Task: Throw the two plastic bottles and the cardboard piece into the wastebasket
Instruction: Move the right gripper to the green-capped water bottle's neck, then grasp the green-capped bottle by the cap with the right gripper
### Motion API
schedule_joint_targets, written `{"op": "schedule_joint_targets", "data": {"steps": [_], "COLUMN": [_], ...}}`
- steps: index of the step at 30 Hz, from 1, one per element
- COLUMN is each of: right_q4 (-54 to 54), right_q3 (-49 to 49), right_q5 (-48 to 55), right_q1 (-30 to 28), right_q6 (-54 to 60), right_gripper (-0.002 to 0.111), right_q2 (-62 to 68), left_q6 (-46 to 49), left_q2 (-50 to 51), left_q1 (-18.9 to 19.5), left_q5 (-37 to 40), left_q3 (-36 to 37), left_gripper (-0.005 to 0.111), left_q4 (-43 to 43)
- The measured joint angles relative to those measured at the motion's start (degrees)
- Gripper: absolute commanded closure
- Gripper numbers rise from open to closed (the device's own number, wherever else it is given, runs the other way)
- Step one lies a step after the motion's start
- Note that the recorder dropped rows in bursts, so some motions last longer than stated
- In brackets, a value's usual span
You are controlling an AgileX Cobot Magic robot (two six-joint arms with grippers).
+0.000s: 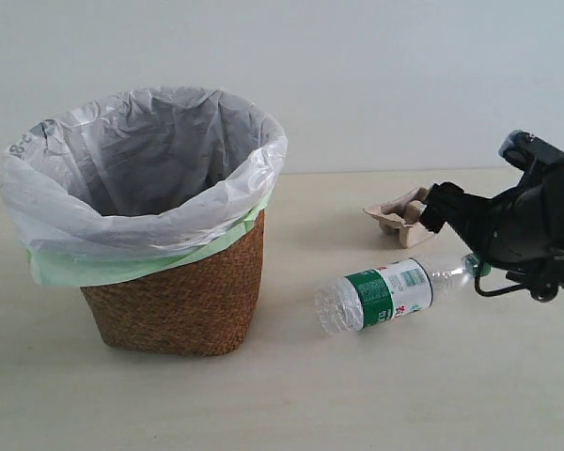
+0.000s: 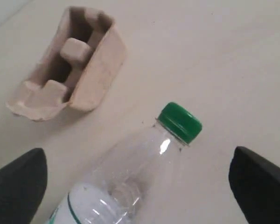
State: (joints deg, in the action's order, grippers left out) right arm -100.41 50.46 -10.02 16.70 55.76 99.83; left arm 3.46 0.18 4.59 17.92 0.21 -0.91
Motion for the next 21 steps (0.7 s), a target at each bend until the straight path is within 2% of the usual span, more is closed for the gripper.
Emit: {"op": "schedule_joint_targets", "data": {"steps": [5,8,17,21], "right_q4": [0.0,0.0,0.0,0.0], "right_q3": [-0.87,-0.87,-0.87,-0.87], "right_q5": [2.08,-1.26,-2.13,0.58], "right_q1": [0.0,0.0,0.0,0.0], "right_q6": [-2.29,-2.5,-3.92,-7.08], "right_gripper": [0.012,0.012,0.012,0.012], "right_q2": [3.23,3.76,3.76,3.76], "left_q6": [0.0,0.0,0.0,0.0], "left_q2": [0.0,0.0,0.0,0.0], "left_q1": [0.0,0.0,0.0,0.0], "left_q5": [0.0,0.0,0.0,0.0], "left_q3": [0.0,0.0,0.0,0.0], "left_gripper": [-0.001,-0.001,-0.001,-0.001], "left_q4": [0.0,0.0,0.0,0.0]}}
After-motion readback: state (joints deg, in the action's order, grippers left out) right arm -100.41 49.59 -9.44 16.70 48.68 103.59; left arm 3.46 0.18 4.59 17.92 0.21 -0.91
